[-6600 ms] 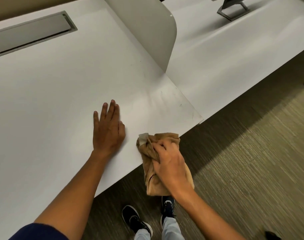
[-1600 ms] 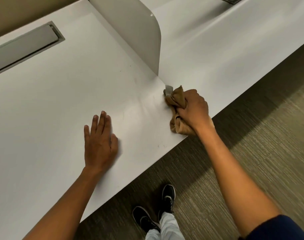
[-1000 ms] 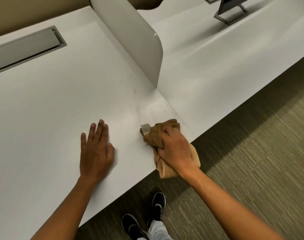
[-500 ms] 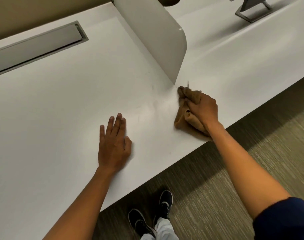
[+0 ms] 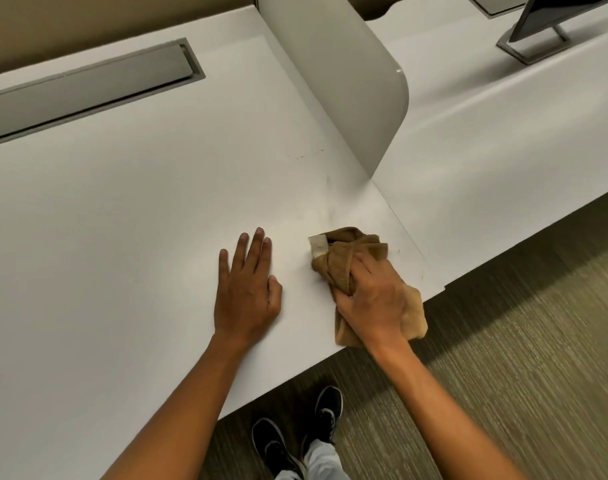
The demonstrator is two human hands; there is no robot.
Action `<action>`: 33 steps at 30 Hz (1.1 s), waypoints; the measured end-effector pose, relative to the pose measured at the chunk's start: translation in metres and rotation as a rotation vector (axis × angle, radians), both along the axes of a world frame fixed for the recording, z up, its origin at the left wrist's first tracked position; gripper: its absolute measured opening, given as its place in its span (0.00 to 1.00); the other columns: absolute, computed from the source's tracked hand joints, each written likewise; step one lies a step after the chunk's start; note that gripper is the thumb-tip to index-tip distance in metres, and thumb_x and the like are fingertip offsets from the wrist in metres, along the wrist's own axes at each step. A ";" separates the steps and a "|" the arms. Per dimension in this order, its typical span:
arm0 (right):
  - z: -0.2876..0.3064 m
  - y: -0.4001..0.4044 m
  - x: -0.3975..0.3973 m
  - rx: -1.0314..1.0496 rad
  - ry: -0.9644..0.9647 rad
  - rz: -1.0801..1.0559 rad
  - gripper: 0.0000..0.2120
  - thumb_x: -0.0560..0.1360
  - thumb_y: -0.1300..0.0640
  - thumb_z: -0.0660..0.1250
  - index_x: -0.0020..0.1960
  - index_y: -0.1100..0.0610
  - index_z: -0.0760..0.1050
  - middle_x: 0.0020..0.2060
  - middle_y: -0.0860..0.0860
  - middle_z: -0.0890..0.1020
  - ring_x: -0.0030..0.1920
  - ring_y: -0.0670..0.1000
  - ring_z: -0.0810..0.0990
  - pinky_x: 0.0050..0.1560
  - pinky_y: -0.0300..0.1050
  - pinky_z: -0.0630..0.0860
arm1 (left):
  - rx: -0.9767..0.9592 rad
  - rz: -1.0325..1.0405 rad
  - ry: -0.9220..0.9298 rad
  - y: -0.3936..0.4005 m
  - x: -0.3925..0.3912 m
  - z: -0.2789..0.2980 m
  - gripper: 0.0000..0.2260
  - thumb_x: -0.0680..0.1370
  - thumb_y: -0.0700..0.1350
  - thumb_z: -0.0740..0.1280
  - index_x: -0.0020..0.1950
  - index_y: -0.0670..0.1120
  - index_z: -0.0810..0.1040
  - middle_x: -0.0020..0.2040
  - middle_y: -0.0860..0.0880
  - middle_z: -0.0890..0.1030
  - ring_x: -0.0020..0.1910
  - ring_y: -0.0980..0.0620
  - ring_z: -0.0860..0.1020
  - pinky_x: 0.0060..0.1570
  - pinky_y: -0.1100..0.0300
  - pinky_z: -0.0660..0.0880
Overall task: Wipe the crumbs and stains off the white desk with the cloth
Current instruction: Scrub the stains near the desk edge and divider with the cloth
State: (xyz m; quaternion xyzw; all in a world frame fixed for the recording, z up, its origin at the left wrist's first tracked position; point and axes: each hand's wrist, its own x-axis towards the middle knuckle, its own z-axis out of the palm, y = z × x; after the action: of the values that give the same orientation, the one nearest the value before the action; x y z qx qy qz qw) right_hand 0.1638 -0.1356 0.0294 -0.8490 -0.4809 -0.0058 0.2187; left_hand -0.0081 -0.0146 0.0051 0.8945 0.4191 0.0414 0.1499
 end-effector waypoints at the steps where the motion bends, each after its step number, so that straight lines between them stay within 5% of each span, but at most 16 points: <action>1: -0.001 0.005 0.001 0.015 -0.006 0.038 0.15 0.68 0.50 0.75 0.52 0.57 0.81 0.48 0.51 0.84 0.42 0.55 0.79 0.38 0.49 0.77 | 0.003 -0.001 0.007 0.000 0.000 0.000 0.30 0.79 0.48 0.51 0.81 0.44 0.57 0.83 0.48 0.53 0.82 0.48 0.49 0.79 0.40 0.48; 5: -0.009 0.017 0.013 0.038 -0.057 0.150 0.16 0.69 0.49 0.74 0.53 0.57 0.81 0.49 0.51 0.83 0.41 0.56 0.77 0.35 0.50 0.76 | 0.011 -0.006 0.026 0.000 -0.001 -0.001 0.30 0.79 0.48 0.50 0.81 0.44 0.56 0.83 0.48 0.52 0.82 0.47 0.49 0.79 0.39 0.48; 11: -0.014 0.057 0.034 0.070 -0.154 0.079 0.13 0.72 0.50 0.74 0.53 0.56 0.82 0.48 0.52 0.83 0.47 0.59 0.77 0.44 0.49 0.71 | 0.011 0.000 0.030 0.000 0.000 -0.002 0.30 0.79 0.47 0.53 0.81 0.43 0.56 0.83 0.48 0.52 0.82 0.47 0.49 0.79 0.39 0.49; 19: -0.012 0.120 0.059 0.074 -0.175 0.042 0.12 0.71 0.51 0.74 0.50 0.57 0.81 0.46 0.53 0.83 0.41 0.59 0.76 0.40 0.50 0.71 | 0.012 0.003 0.023 0.001 0.000 -0.004 0.30 0.79 0.47 0.53 0.81 0.43 0.56 0.83 0.48 0.52 0.82 0.47 0.48 0.79 0.39 0.49; 26: -0.005 0.239 0.088 -0.058 -0.124 -0.069 0.13 0.79 0.49 0.60 0.57 0.53 0.78 0.52 0.51 0.81 0.55 0.57 0.74 0.55 0.51 0.67 | 0.018 0.000 0.004 0.002 0.000 -0.005 0.30 0.78 0.47 0.53 0.81 0.43 0.57 0.83 0.48 0.53 0.82 0.47 0.49 0.79 0.39 0.51; 33: -0.002 0.253 0.071 -0.059 -0.072 0.253 0.15 0.76 0.44 0.65 0.51 0.56 0.80 0.49 0.51 0.82 0.52 0.55 0.77 0.58 0.50 0.69 | 0.018 0.003 -0.005 0.003 -0.002 -0.008 0.30 0.78 0.47 0.54 0.81 0.44 0.57 0.83 0.48 0.52 0.82 0.48 0.48 0.79 0.40 0.50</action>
State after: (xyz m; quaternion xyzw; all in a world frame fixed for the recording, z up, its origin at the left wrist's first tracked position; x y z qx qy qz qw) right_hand 0.2348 0.1174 0.0276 -0.7870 -0.5915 0.0055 0.1755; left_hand -0.0097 -0.0119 -0.0025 0.8951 0.4197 0.0476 0.1428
